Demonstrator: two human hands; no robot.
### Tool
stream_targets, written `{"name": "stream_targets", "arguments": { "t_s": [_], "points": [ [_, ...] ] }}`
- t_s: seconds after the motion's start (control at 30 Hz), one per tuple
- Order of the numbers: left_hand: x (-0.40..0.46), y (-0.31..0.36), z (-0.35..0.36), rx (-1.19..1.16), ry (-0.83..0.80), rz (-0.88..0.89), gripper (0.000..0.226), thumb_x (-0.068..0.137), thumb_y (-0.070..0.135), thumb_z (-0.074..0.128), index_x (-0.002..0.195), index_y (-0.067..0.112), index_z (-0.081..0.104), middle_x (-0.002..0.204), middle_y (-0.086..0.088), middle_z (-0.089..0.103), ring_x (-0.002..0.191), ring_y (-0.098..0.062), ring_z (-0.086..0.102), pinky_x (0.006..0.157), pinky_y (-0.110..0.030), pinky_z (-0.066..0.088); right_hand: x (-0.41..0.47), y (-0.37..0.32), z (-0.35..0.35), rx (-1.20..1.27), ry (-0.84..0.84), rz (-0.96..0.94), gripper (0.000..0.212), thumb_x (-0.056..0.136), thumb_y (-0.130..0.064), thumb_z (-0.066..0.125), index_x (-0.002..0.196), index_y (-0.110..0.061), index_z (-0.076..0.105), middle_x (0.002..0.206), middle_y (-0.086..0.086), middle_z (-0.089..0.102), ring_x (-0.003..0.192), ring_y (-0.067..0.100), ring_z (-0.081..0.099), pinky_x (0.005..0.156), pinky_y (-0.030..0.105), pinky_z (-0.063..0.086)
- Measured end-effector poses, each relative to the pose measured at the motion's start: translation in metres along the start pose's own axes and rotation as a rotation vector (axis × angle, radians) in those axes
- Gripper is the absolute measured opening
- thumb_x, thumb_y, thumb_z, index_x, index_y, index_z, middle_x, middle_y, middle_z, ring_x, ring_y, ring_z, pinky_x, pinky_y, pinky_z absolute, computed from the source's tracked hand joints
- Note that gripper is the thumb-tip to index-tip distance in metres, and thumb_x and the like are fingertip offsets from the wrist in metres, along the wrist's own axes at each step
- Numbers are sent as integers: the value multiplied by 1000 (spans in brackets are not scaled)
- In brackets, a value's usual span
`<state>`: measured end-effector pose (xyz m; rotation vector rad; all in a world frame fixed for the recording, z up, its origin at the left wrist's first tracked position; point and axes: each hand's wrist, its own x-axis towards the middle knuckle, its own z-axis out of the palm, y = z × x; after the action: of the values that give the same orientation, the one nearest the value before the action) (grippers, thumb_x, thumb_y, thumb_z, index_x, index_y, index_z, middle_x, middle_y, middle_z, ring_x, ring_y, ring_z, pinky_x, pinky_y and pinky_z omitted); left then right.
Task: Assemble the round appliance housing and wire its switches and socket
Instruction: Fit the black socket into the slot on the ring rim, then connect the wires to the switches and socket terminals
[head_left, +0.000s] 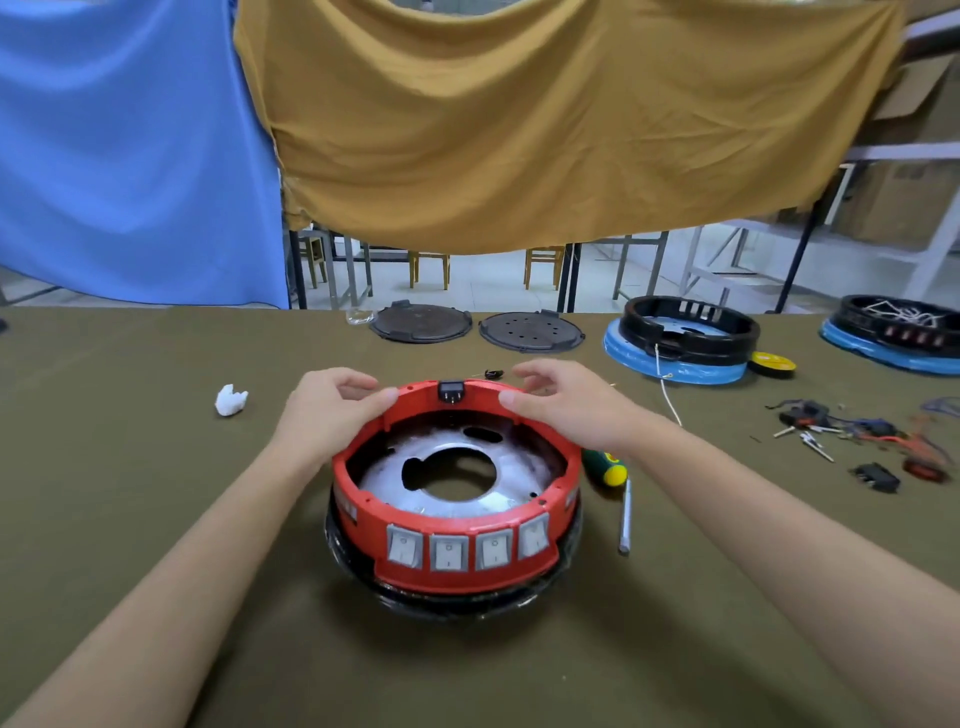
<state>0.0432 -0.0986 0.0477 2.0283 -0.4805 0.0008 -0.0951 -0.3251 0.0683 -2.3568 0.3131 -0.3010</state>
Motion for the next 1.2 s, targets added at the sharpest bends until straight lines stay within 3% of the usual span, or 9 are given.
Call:
{"name": "stream_targets", "arguments": {
  "t_s": [0.1,0.23,0.4,0.5,0.67,0.8,1.0,1.07,1.2],
  "points": [
    [-5,3,-13,75,-165,-118,45,83,53,69,117,30,50,107,5,60,88,-12,63,69,-30,48,-19,11,-5,133,-48,133,59,94,-52,58,144,-22,45,128,-9,54,113,12,56,93,25,46],
    [-25,-5,-13,140,-269,-148,30,80,23,59,107,34,53,94,5,67,79,-14,65,62,-29,46,-28,22,-19,360,-15,174,28,100,-39,55,117,-19,64,109,4,73,100,19,70,92,38,57],
    [-26,-2,2,-62,-8,-99,46,84,-4,48,117,26,61,103,2,66,91,-17,64,73,-33,51,-23,50,-13,372,444,209,14,98,-17,53,99,-18,67,99,5,70,88,18,66,81,38,56],
    [-24,-5,12,-228,123,-123,37,85,-5,55,106,23,67,106,0,68,89,-13,64,76,-33,53,-27,78,-8,246,614,287,18,95,-11,51,96,-21,65,97,-2,67,85,14,62,71,28,48],
    [-41,-11,22,-525,115,-102,37,87,4,52,107,30,70,115,2,68,109,-18,63,96,-37,50,-27,105,1,239,593,394,19,88,-7,51,90,-20,65,93,-6,64,89,14,59,62,20,38],
    [-54,-9,33,-483,63,12,57,62,13,41,107,33,70,125,-2,62,117,-19,58,101,-42,47,-22,108,-1,185,528,397,11,87,-12,56,86,-20,63,87,-5,64,87,18,60,62,25,40],
    [-48,-14,38,-485,139,36,50,73,1,41,100,28,72,121,-4,65,116,-22,59,104,-47,45,-15,117,-25,138,403,410,9,85,-14,55,85,-17,64,89,7,70,68,21,64,41,22,44],
    [-45,-18,39,-493,148,41,49,78,-3,40,101,25,73,120,-5,66,116,-23,59,104,-49,45,-7,118,-28,118,401,400,8,85,-14,56,89,-17,62,91,9,70,65,21,65,47,28,52],
    [-37,-20,44,-509,152,62,50,81,-10,38,101,18,73,121,-7,66,119,-24,57,107,-47,43,12,120,-32,-218,357,289,23,88,-23,66,111,-19,65,113,5,58,98,26,64,88,38,53]
  ]
}}
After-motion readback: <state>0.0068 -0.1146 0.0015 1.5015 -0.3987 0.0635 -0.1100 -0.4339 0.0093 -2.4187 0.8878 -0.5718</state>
